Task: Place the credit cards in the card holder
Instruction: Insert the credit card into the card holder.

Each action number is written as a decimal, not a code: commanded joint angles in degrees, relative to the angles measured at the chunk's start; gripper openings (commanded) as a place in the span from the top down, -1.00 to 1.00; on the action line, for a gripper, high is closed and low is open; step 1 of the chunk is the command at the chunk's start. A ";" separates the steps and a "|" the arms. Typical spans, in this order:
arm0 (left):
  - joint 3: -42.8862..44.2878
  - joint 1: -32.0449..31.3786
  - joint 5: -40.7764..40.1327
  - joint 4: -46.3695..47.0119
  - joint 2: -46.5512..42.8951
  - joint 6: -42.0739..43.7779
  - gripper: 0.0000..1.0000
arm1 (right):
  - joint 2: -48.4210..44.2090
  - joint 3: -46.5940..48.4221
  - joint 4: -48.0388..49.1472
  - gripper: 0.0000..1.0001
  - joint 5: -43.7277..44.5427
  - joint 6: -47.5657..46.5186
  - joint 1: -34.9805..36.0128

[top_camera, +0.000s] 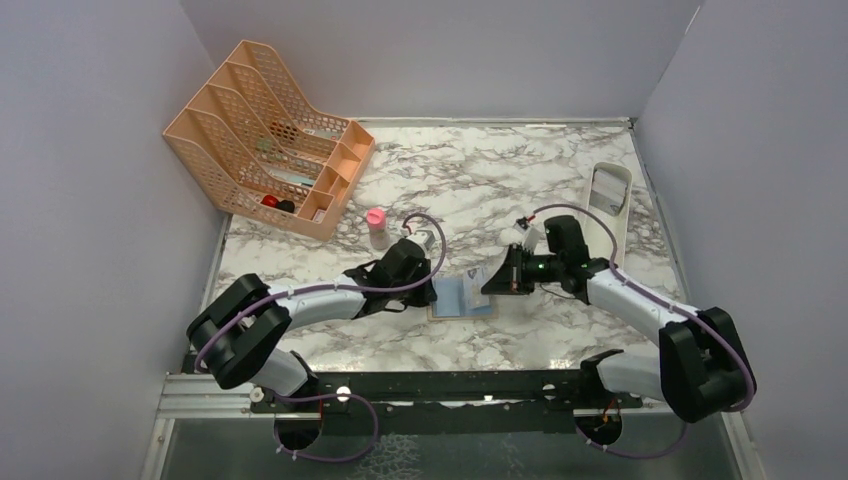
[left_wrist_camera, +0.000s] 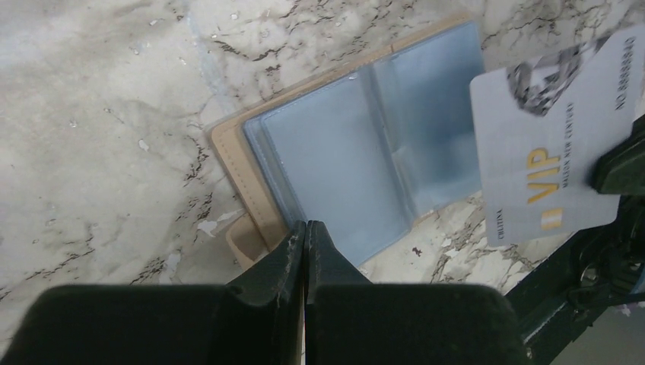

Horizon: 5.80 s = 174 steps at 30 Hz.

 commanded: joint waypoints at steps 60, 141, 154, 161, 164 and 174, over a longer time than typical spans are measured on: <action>-3.33 0.76 -4.68 3.00 0.50 1.78 0.73 | 15.07 -5.72 19.11 0.98 5.08 6.29 5.43; -7.26 0.79 -3.68 4.08 -2.25 -0.50 0.76 | 24.61 -9.86 40.13 0.98 -2.27 15.53 5.43; -9.67 0.70 -1.73 6.83 -3.43 -3.18 0.76 | 24.67 -10.83 44.06 0.97 -0.84 18.42 5.58; -10.81 0.63 -1.01 7.91 -3.55 -4.05 0.77 | 24.85 -9.12 41.69 0.93 0.08 17.02 5.77; -11.34 0.67 -0.58 8.62 -3.86 -4.58 0.77 | 24.91 -7.77 39.52 0.93 0.73 15.33 5.78; -11.70 0.69 -1.57 7.74 -4.43 -4.13 0.77 | 25.47 1.22 22.57 0.98 2.52 0.17 5.69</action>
